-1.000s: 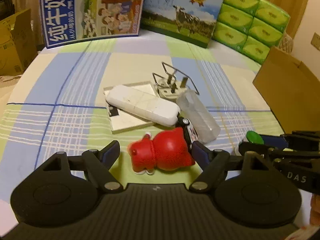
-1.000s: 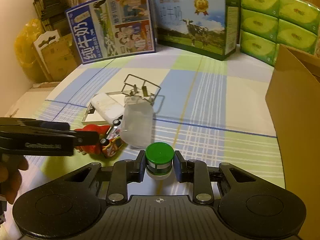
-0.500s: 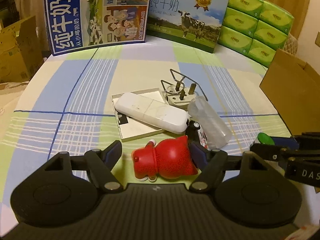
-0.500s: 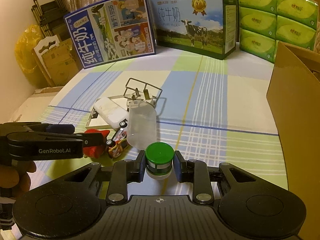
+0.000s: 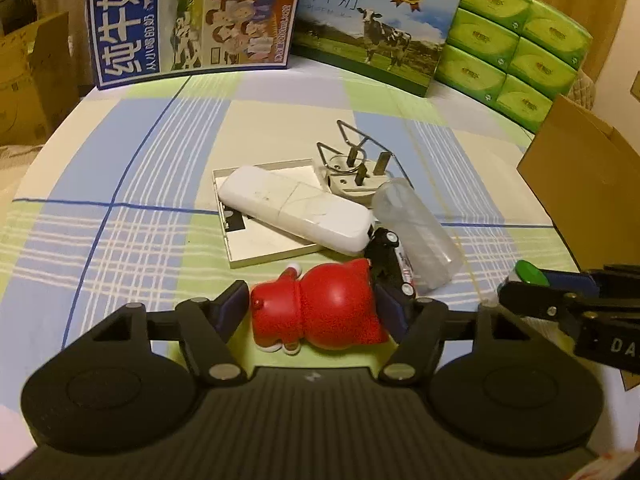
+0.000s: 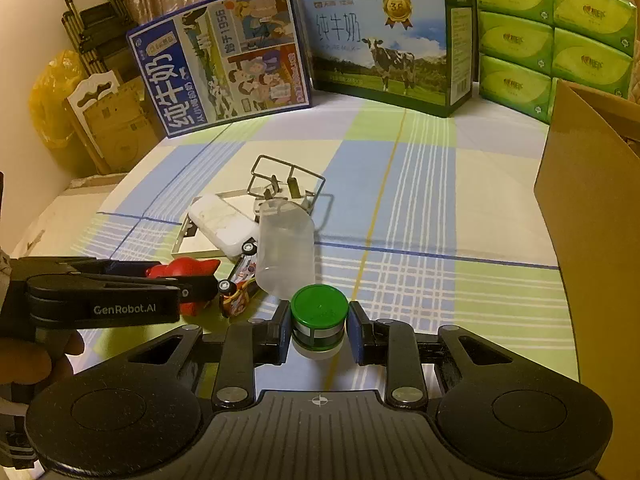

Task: Organize rigid objects
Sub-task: 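Grasp the green-capped jar with the right tool while the left tool grasps the red toy, then carry the jar and red toy into the cardboard box and release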

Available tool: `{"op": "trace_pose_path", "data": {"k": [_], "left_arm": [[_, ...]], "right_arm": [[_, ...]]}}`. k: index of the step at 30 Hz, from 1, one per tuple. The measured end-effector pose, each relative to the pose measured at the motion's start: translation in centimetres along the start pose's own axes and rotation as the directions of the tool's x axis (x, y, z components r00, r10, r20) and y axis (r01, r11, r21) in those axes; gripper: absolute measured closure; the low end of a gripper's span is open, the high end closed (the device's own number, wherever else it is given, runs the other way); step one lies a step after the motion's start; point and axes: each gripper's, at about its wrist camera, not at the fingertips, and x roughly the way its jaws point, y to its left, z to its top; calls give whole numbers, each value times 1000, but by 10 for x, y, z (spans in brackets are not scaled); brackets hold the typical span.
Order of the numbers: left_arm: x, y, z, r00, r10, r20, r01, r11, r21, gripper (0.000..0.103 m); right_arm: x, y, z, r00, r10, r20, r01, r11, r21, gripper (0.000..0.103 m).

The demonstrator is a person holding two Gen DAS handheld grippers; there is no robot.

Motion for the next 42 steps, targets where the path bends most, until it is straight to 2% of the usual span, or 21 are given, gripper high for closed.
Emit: {"op": "trace_pose_path", "data": {"k": [23, 30, 39, 42], "left_arm": [[4, 0, -1, 1000, 14, -7, -14, 1000, -21, 38], [-6, -12, 3, 998, 55, 28, -56, 998, 40, 38], [-34, -37, 22, 994, 1, 113, -6, 999, 48, 38], [-44, -55, 28, 989, -43, 139, 35, 998, 59, 38]], "right_arm": [[-3, 0, 3, 1000, 7, 7, -7, 1000, 3, 77], [-6, -2, 6, 1000, 7, 14, -7, 1000, 8, 77], [-24, -5, 16, 996, -23, 82, 23, 1000, 1, 77], [-35, -11, 21, 992, -50, 119, 49, 999, 9, 77]]}}
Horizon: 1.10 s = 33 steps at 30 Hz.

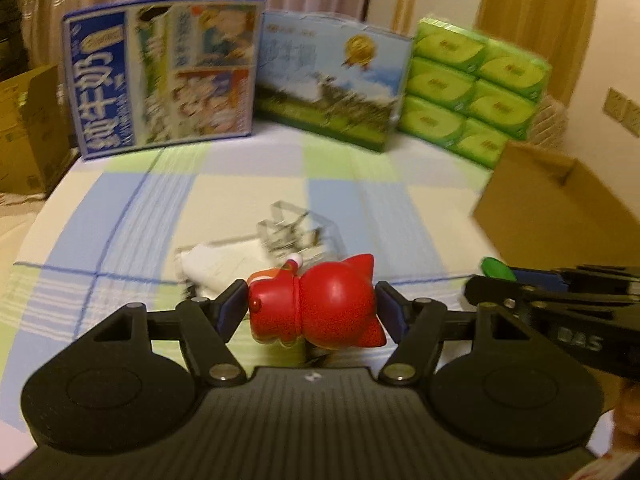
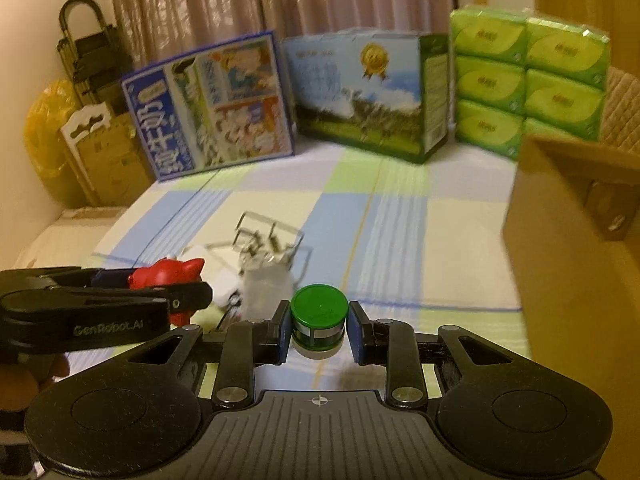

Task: Organize rigid objects
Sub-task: 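Carry the jar and red toy into the cardboard box and release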

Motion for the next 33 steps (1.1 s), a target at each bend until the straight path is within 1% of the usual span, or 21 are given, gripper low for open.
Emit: {"op": "trace_pose_path", "data": {"k": [4, 8, 10, 13, 16, 19, 24, 27, 28, 33], "left_arm": [[-11, -32, 9, 997, -71, 37, 69, 996, 57, 38], [-18, -62, 15, 988, -143, 63, 135, 985, 109, 38], [-21, -75, 20, 982, -174, 79, 164, 979, 124, 38], [-23, -94, 26, 972, -214, 97, 200, 970, 139, 38], [-24, -117, 30, 961, -255, 110, 236, 958, 163, 38], [-23, -144, 32, 943, -314, 113, 291, 939, 185, 38], [-21, -191, 31, 914, -393, 105, 361, 903, 235, 38], [-22, -212, 23, 903, -420, 93, 380, 880, 285, 38], [-21, -216, 20, 900, -428, 88, 386, 874, 296, 38], [-11, -231, 14, 897, -438, 56, 399, 859, 320, 38]], "right_arm": [[-21, -15, 9, 996, -72, 61, 70, 997, 23, 77], [-47, -31, 17, 978, -161, 131, 155, 987, 50, 77], [-62, -42, 19, 965, -207, 163, 199, 978, 67, 77], [-90, -67, 14, 937, -284, 202, 257, 955, 149, 77], [-115, -92, 4, 908, -364, 208, 318, 921, 227, 77], [-135, -116, -9, 880, -433, 194, 374, 885, 277, 77], [-157, -152, -24, 860, -485, 160, 410, 842, 351, 77], [-168, -166, -29, 849, -504, 159, 417, 823, 386, 77], [-168, -170, -29, 849, -505, 157, 414, 820, 396, 77], [-171, -181, -35, 857, -499, 132, 405, 809, 427, 77]]}}
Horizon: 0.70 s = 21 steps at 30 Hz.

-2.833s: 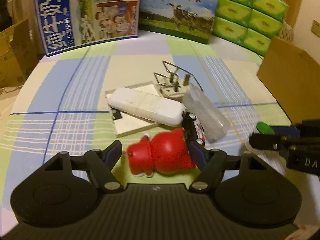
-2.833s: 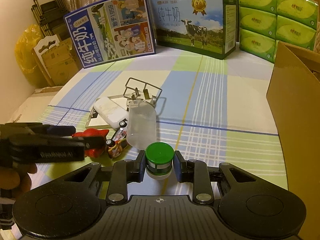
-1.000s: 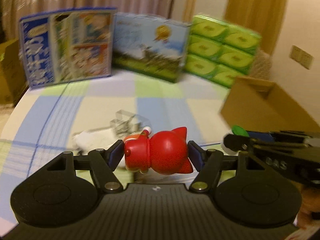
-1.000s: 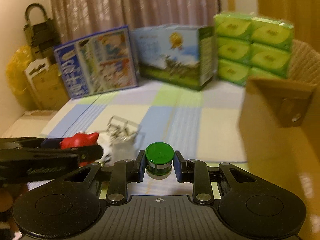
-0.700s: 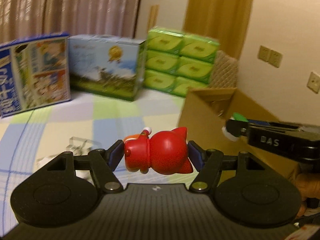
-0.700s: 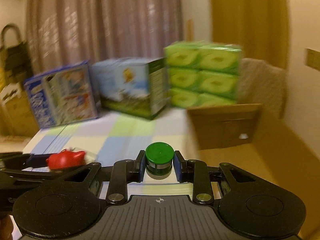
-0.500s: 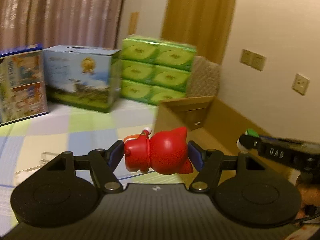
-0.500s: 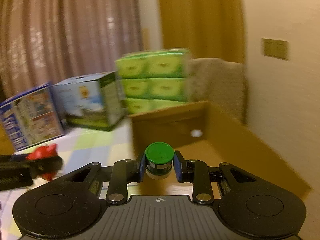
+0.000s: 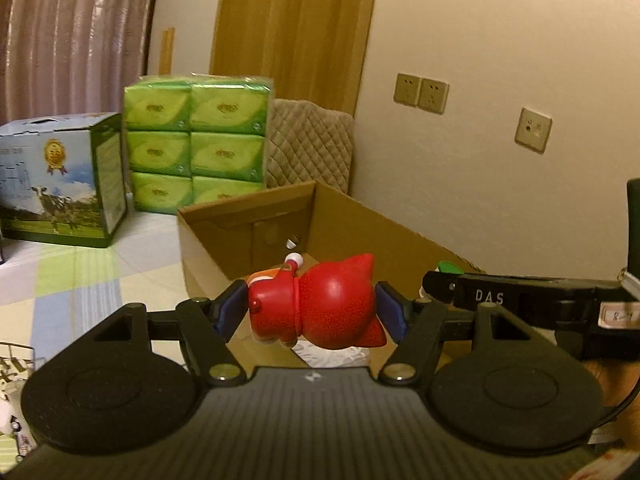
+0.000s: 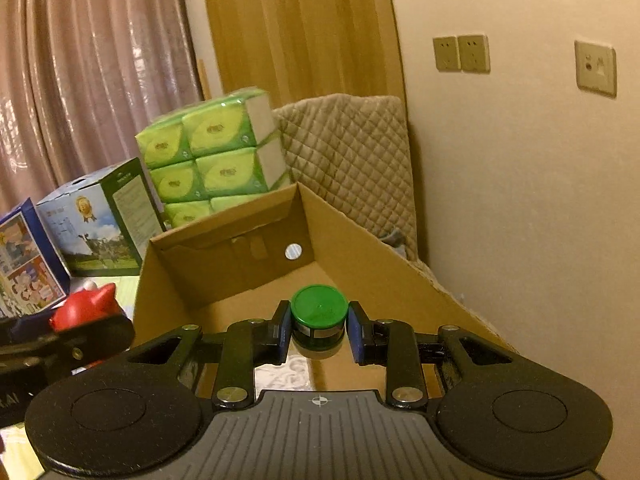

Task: Organize rigid objects
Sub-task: 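Carry the jar and red toy into the cardboard box and release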

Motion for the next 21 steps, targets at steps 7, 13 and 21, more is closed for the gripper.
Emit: {"op": "trace_pose_path", "data": {"k": [7, 13, 21], "left_arm": [[14, -12, -4, 998, -57, 2, 56, 997, 48, 35], [3, 2, -1, 999, 15, 40, -16, 999, 28, 30], [-4, 34, -1, 996, 89, 28, -88, 995, -50, 30]], "right_arm": [[4, -15, 0, 1000, -14, -15, 14, 999, 33, 77], [10, -10, -3, 999, 6, -39, -5, 999, 34, 77], [16, -8, -5, 998, 18, -66, -14, 999, 52, 77]]}}
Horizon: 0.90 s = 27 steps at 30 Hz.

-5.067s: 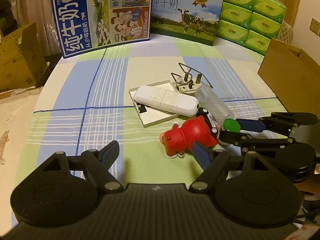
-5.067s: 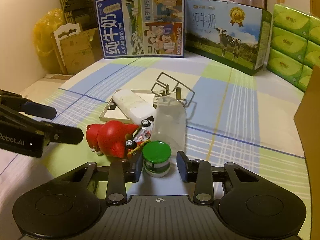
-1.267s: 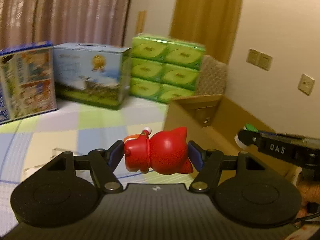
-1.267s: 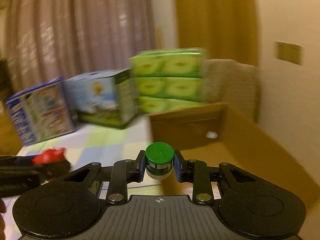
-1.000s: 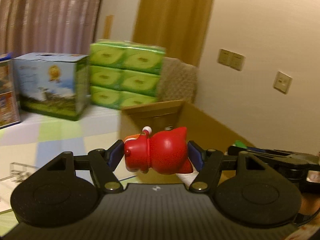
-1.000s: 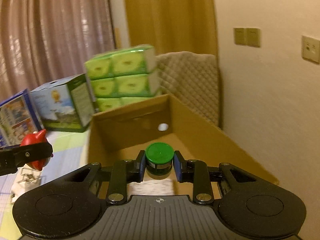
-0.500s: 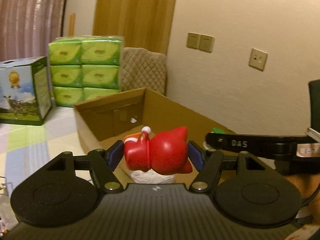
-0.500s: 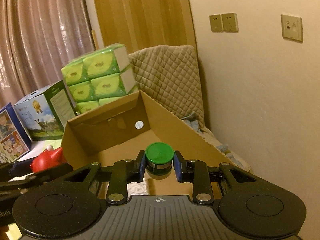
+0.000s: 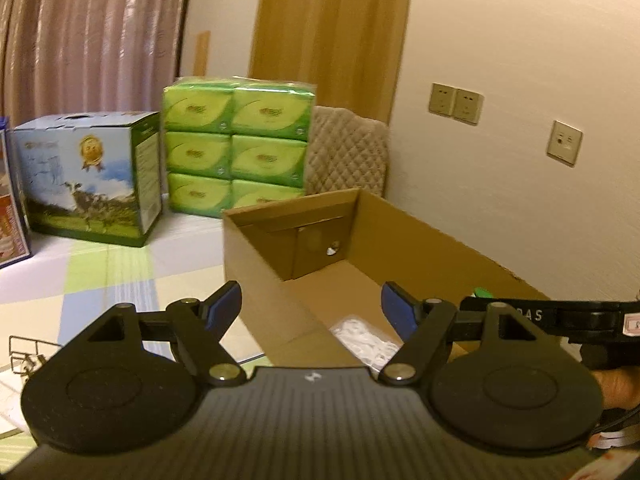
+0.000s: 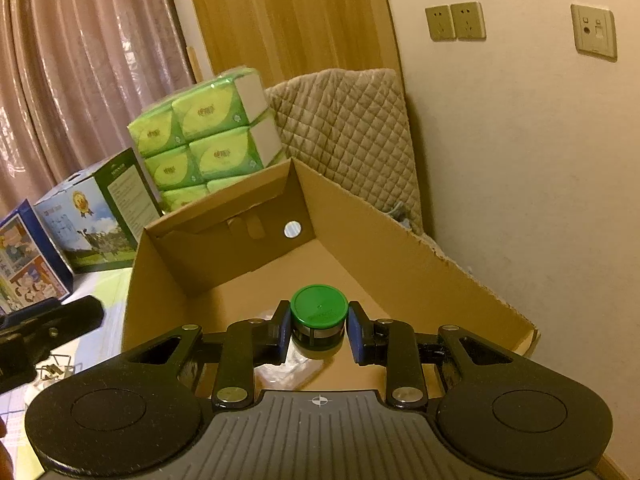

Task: Organize rigid objects
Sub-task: 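Carry the jar and red toy into the cardboard box and release, then move both open tools back toward the remaining objects on the table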

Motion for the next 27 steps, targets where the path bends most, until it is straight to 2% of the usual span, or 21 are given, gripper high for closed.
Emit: {"op": "trace_pose_path", "data": {"k": [3, 5, 6, 7, 13, 18, 23, 27], "left_arm": [[0, 5, 1, 1000, 9, -3, -9, 1000, -18, 30], [0, 5, 0, 1000, 13, -6, -13, 1000, -20, 30], [0, 5, 0, 1000, 13, -7, -13, 1000, -20, 30], [0, 5, -1, 1000, 11, -8, -12, 1000, -18, 30], [-1, 7, -3, 1000, 18, -14, -18, 1000, -24, 30], [-10, 18, -3, 999, 47, -4, -47, 998, -37, 30], [-24, 39, -3, 996, 94, 11, -93, 994, -54, 30], [-36, 61, -8, 989, 150, 0, -149, 987, -59, 30]], "right_arm": [[4, -1, 0, 1000, -3, -12, 4, 1000, 10, 75], [3, 0, 2, 1000, -12, 10, 12, 1000, 15, 65], [1, 0, 3, 1000, -18, 24, 18, 1000, 18, 56], [0, 0, 3, 999, -17, 34, 16, 1000, 24, 53], [-4, 4, 5, 998, 3, 63, -5, 1000, 26, 53], [-10, 20, 4, 993, 23, 113, -21, 1000, -15, 53], [-17, 46, 0, 983, 99, 153, -88, 993, -74, 53], [-21, 75, -6, 969, 169, 180, -140, 977, -163, 53]]}}
